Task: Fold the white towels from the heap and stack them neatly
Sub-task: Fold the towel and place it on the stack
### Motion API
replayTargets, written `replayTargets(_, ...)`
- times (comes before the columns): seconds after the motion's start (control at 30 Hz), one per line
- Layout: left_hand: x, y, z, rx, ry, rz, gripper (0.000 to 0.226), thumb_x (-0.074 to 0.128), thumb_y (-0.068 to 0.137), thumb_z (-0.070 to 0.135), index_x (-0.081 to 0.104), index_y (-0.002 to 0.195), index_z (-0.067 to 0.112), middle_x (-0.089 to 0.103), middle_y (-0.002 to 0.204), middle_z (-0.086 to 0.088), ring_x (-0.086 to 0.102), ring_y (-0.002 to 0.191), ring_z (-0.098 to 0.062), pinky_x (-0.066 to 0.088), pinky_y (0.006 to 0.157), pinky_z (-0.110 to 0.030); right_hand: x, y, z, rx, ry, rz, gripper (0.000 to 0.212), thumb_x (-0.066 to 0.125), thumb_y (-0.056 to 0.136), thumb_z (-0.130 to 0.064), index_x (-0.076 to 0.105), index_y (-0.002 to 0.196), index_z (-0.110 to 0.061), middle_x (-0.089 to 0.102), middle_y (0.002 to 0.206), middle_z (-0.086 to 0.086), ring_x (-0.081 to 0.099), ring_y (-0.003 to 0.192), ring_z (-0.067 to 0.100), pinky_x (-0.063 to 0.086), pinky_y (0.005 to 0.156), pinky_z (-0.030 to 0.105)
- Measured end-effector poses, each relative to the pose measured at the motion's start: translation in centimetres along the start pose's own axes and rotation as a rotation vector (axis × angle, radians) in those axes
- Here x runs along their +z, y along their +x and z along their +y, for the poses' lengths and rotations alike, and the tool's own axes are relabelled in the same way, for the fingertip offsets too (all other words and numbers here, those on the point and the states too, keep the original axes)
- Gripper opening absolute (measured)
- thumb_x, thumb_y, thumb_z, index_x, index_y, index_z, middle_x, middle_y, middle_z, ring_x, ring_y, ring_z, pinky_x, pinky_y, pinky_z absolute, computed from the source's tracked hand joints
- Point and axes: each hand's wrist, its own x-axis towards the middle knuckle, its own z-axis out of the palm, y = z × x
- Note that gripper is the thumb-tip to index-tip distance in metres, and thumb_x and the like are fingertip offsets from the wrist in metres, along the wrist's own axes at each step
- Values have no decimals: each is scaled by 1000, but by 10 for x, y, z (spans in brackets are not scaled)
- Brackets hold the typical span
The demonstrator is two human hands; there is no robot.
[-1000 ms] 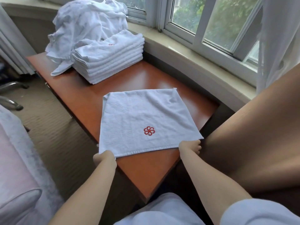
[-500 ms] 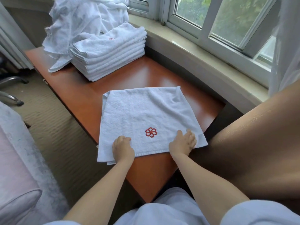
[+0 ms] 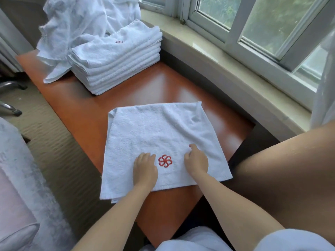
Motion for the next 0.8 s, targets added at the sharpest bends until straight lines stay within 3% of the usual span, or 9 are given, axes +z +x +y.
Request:
replayTargets(0.13, -5, 40, 28, 117, -68, -44, 45, 46, 89, 7, 54, 132, 16, 51, 134, 1, 39, 130, -17, 30, 104, -25, -19, 49, -9, 108, 108, 32, 36, 38, 96, -19, 47, 130, -16, 60, 106, 15, 55, 103, 34, 42, 73, 32)
replayTargets(0.23, -8, 79, 48, 165, -78, -64, 46, 45, 87, 2, 58, 129, 16, 50, 136, 0, 37, 131, -17, 31, 103, -25, -29, 89, -14, 123, 207, 75, 34, 40, 97, -15, 55, 128, -12, 62, 115, 9, 46, 119, 29, 40, 82, 33)
replayTargets(0.33, -13, 122, 61, 122, -106, -33, 44, 44, 87, -1, 61, 125, 15, 48, 137, -1, 35, 133, -17, 34, 102, -26, -39, 133, -18, 150, 333, 133, 33, 40, 96, -9, 59, 123, -7, 59, 123, 10, 48, 120, 29, 37, 92, 31)
replayTargets(0.5, -18, 185, 88, 146, -210, -37, 43, 42, 84, -8, 63, 118, 9, 59, 124, -2, 43, 123, -21, 39, 96, -31, -51, 197, -18, 224, 540, 177, 49, 34, 90, 3, 50, 134, -11, 56, 128, 11, 48, 121, 30, 37, 99, 32)
replayTargets(0.57, -16, 208, 100, 135, -262, -40, 44, 40, 85, -10, 63, 118, 8, 60, 124, -3, 45, 123, -21, 39, 97, -32, -52, 218, -18, 156, 607, 56, 55, 35, 91, 5, 44, 142, -12, 51, 137, 8, 47, 124, 24, 37, 101, 27)
replayTargets(0.67, -9, 234, 115, 90, -350, -91, 41, 40, 89, -5, 62, 120, 10, 59, 126, -3, 52, 118, -21, 43, 96, -32, -58, 239, -16, 105, 739, -254, 53, 39, 89, 9, 49, 137, -12, 57, 126, 8, 54, 103, 18, 45, 76, 17)
replayTargets(0.73, -2, 245, 121, 91, -340, -130, 38, 44, 89, -3, 63, 120, 10, 58, 123, -5, 52, 115, -24, 41, 94, -29, -63, 246, -14, 78, 701, -417, 42, 49, 84, 9, 62, 117, -13, 64, 100, 2, 58, 81, 12, 44, 60, 13)
replayTargets(0.8, 5, 248, 123, 79, -327, -130, 36, 48, 87, -3, 66, 115, 9, 56, 117, -7, 48, 113, -25, 34, 89, -20, -65, 250, -13, 30, 675, -465, 22, 57, 79, 8, 64, 85, -12, 56, 69, -2, 50, 59, 7, 40, 53, 17)
